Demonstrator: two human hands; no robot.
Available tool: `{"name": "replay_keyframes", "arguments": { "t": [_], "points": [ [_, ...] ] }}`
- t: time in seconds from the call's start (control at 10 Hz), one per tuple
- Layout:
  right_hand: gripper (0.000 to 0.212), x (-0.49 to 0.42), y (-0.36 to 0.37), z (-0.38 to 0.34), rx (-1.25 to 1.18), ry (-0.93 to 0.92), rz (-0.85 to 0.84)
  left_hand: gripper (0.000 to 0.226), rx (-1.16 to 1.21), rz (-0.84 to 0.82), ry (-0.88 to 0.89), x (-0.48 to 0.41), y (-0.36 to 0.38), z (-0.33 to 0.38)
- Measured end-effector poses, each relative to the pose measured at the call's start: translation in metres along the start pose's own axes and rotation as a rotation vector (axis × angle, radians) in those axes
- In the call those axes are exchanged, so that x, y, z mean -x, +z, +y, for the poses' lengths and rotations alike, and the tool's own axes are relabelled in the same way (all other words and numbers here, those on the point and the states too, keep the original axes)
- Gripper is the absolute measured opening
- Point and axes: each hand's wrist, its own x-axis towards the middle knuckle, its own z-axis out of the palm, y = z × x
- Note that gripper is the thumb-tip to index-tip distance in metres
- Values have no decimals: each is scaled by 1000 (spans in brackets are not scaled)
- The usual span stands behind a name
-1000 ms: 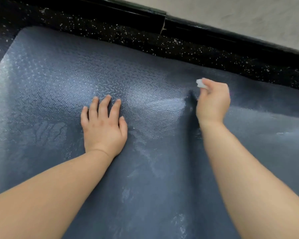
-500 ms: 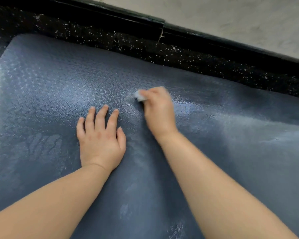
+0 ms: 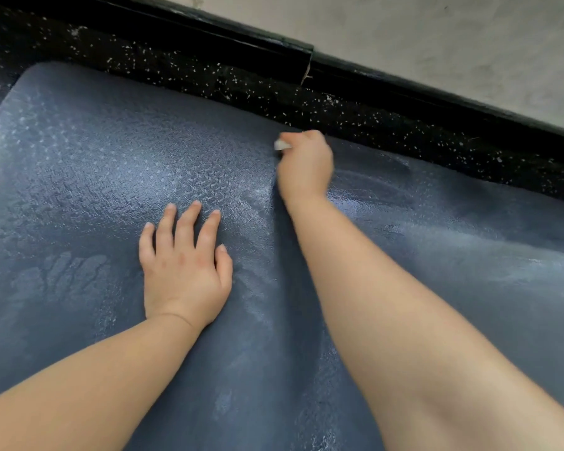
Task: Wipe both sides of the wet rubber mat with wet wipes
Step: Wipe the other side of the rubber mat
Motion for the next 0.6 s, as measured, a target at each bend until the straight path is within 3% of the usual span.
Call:
{"name": "replay_keyframes", "arguments": {
  "t": [0.1, 0.2, 0.3, 0.4, 0.6],
  "points": [
    [21, 3, -2, -10, -69, -181, -135, 57, 0, 4, 4, 1, 1, -1],
    [24, -21, -26, 29, -58, 15, 82, 57, -5, 2, 3, 1, 1, -2],
    [33, -29, -39, 64, 32, 157, 63, 57, -2, -12, 3, 0, 2, -2],
    [31, -7, -30, 47, 38, 11, -15, 57, 21, -12, -8, 1, 1, -2],
    [24, 128, -30, 14, -118, -516, -297, 48, 127, 33, -25, 1, 1, -5]
  ]
}}
